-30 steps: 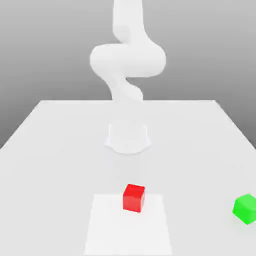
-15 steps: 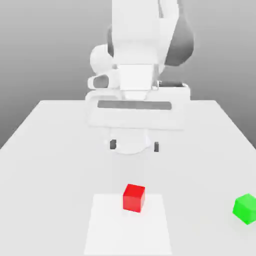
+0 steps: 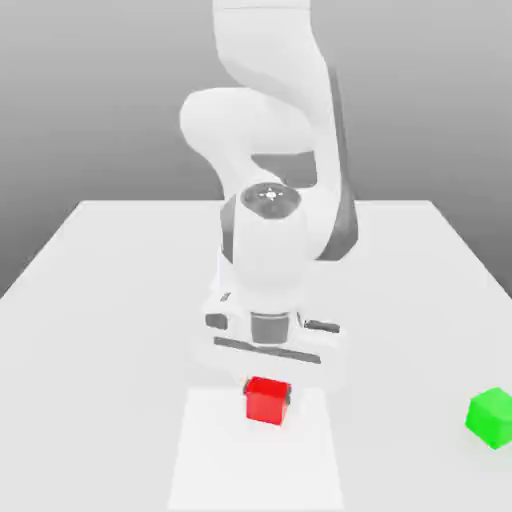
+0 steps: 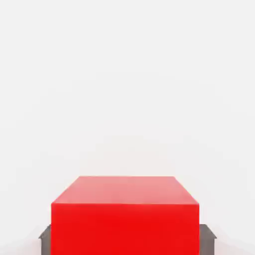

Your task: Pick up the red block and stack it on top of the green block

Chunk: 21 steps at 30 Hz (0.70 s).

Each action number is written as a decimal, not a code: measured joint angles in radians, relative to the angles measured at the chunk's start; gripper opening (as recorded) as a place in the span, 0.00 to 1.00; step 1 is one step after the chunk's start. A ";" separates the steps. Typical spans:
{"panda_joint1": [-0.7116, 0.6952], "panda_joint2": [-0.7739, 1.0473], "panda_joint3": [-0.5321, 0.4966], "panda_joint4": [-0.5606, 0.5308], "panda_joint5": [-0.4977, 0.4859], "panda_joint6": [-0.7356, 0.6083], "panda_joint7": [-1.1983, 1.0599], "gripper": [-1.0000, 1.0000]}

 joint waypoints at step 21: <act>0.349 -0.078 0.239 0.352 0.001 -0.438 -0.532 0.00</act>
